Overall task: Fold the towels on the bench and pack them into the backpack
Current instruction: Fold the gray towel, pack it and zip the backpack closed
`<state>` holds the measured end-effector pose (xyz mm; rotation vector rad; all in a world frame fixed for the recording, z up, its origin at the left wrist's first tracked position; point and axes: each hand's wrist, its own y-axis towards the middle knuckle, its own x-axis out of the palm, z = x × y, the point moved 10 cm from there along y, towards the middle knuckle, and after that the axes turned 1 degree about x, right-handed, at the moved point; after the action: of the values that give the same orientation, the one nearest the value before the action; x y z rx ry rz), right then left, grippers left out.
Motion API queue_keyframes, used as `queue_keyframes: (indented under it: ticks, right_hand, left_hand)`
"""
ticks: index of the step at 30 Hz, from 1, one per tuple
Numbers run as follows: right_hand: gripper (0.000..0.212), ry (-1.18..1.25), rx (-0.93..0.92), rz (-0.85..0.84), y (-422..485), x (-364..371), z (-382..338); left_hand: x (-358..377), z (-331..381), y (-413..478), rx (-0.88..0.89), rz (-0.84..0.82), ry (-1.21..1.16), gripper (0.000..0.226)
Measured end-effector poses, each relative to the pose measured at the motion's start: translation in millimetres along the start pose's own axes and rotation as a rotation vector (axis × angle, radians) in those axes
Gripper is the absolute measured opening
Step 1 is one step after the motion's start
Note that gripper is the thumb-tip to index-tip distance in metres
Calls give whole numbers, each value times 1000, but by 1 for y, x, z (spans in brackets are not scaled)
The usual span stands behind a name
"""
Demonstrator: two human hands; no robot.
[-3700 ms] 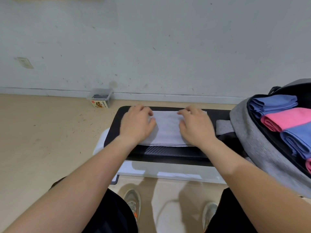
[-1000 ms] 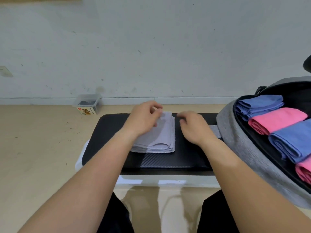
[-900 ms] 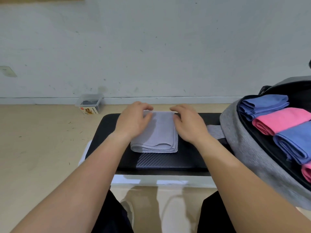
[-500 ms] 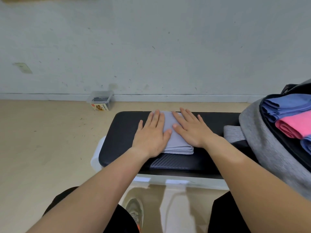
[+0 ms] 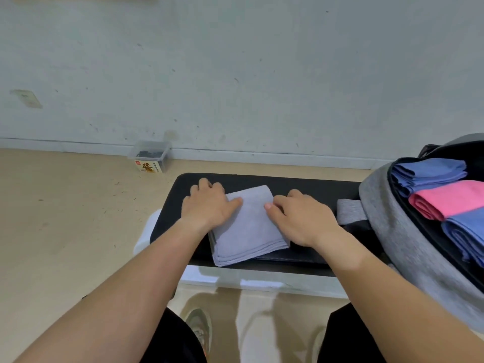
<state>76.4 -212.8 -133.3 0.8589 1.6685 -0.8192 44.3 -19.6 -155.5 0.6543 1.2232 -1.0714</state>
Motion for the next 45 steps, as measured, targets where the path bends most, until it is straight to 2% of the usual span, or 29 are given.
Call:
queue_keyframes:
  ticks: [2, 4, 5, 7, 9, 11, 13, 17, 20, 22, 25, 29, 35, 39, 45]
  right_hand:
    - [42, 41, 7, 73, 3, -10, 2]
    - [23, 149, -5, 148, 10, -14, 4]
    - [21, 205, -20, 142, 16, -10, 4]
    - [49, 296, -58, 55, 25, 3, 0]
    - [64, 385, -65, -19, 33, 10, -4]
    - [67, 511, -48, -73, 39, 12, -1]
    - [60, 573, -57, -98, 44, 10, 5]
    - [27, 539, -73, 15, 56, -2, 12]
    - [19, 457, -5, 69, 66, -3, 19]
    - [19, 447, 7, 68, 69, -1, 18]
    - [22, 507, 6, 102, 71, -4, 16]
    - [32, 567, 4, 126, 68, -9, 16]
    - [32, 700, 26, 90, 57, -7, 17]
    - [26, 662, 20, 62, 48, -10, 15]
    - [24, 622, -9, 25, 28, -11, 9]
  left_hand:
    - [3, 1, 0, 27, -52, -89, 57]
    - [1, 6, 0, 88, -61, -176, 50]
    - [-1, 9, 0, 120, -61, -225, 44]
    - [-8, 15, -3, 182, -56, -318, 37]
    - [-17, 20, -3, 239, -24, -383, 37]
    - [-24, 21, -4, 280, 0, -423, 36]
    - [-27, 20, -2, 292, 9, -449, 37]
    - [-31, 12, 8, 236, 32, -467, 39]
    - [-25, -1, 19, 179, -8, -422, 43]
    - [-25, -10, 24, 132, 5, -343, 45]
    - [-35, -17, 26, 64, 147, -191, 39]
    - [-44, -9, 18, 82, 314, -249, 24]
    - [-37, -18, 6, 51, 256, -527, 20]
    - [-44, -20, -2, 108, 235, -561, 21]
    - [-43, -11, -18, 228, 153, -475, 20]
